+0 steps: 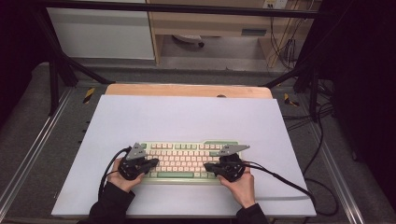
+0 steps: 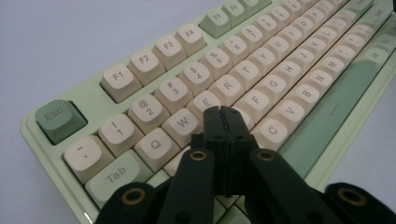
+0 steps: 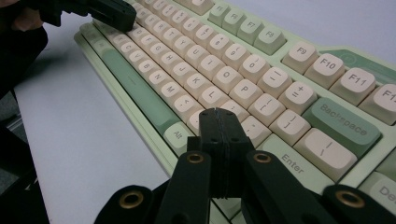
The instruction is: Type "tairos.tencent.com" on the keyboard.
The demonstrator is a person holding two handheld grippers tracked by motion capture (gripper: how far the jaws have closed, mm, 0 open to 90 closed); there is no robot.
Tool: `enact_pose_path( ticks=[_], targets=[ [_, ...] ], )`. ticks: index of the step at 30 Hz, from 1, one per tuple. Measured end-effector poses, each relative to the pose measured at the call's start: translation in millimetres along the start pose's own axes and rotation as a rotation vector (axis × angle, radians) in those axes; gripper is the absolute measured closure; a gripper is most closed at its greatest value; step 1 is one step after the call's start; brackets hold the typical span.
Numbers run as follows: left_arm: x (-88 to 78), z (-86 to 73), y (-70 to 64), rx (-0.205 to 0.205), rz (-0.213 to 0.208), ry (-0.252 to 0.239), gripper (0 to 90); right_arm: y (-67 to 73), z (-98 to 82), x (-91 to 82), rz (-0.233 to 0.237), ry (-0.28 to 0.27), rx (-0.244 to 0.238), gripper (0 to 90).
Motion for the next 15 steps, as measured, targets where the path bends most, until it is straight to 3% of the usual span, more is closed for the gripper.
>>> enact_pose_path(
  ticks=[15],
  targets=[
    [-13.5,1.3,-2.5,-0.003,-0.009,-0.024,89.8,2.6,2.4,1.5,0.010,-0.021,0.013,90.0]
  ],
)
Point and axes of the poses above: each handheld gripper's, and its own axes: x roughly forward along the jaws, z roughly out of its top, y roughly to its left, the point moved 9 cm from there along x, roughly forward along the jaws, and after that the axes turned 10 degrees about -z, right-handed, at the moved point
